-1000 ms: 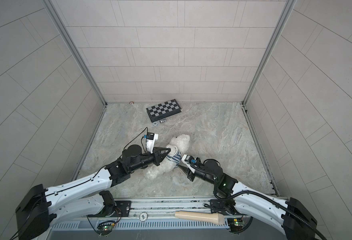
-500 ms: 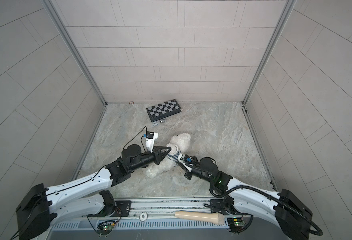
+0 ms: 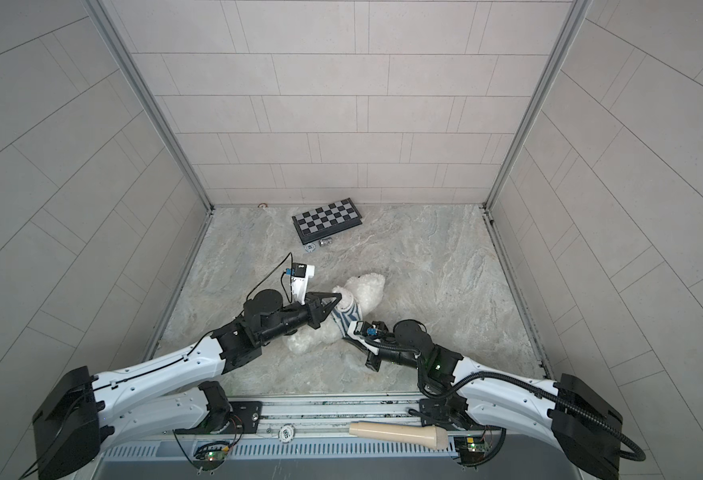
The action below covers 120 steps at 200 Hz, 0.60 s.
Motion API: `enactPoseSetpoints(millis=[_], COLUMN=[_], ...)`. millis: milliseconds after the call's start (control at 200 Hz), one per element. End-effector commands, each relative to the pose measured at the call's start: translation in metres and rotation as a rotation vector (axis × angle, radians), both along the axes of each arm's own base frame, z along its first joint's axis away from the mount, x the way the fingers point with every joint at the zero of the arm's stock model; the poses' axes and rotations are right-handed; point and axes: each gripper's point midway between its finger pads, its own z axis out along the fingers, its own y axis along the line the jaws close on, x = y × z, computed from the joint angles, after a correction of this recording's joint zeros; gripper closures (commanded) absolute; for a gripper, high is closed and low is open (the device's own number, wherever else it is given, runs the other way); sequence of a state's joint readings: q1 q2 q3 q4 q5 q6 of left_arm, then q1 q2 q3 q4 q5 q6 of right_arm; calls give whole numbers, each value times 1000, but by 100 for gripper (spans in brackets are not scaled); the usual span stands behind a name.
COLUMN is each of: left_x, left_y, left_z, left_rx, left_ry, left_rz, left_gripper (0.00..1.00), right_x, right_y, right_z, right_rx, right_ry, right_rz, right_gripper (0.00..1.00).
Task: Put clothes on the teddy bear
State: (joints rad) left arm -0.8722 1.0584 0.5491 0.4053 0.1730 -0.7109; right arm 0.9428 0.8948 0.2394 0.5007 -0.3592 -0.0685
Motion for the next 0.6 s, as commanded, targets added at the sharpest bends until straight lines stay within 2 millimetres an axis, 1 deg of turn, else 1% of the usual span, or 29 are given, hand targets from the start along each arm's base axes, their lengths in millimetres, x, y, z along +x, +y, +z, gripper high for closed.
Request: enactPoseSetpoints(millis=[0, 130, 235, 285, 430, 471, 536, 596], left_x=[12, 12, 10, 9, 4, 2, 0, 1], left_y=[6, 4, -1, -2, -5, -5, -4, -2], left_z=[16, 14, 8, 5, -4, -7, -12, -17], left_rx=[-62, -66, -46, -43, -13, 1, 27, 55], left_ry=[-39, -32, -30, -27, -23, -21, -9, 3], left_rz=[64, 50, 18, 12, -26, -35, -40, -32], left_gripper=[100, 100, 100, 100, 100, 100, 100, 100], right_x=[-12, -1, 7, 11, 22, 23, 23, 22], right_y=[6, 5, 2, 0, -13, -17, -21, -24], right_z=[-3, -10, -6, -2, -6, -5, -4, -2], right_rx=[-5, -28, -1, 16, -3, 2, 8, 3], right_ry=[6, 18, 7, 3, -8, -12, -17, -34], right_rz=[74, 13, -38, -68, -162, -181, -191, -197], right_gripper=[100, 100, 100, 97, 95, 92, 82, 77])
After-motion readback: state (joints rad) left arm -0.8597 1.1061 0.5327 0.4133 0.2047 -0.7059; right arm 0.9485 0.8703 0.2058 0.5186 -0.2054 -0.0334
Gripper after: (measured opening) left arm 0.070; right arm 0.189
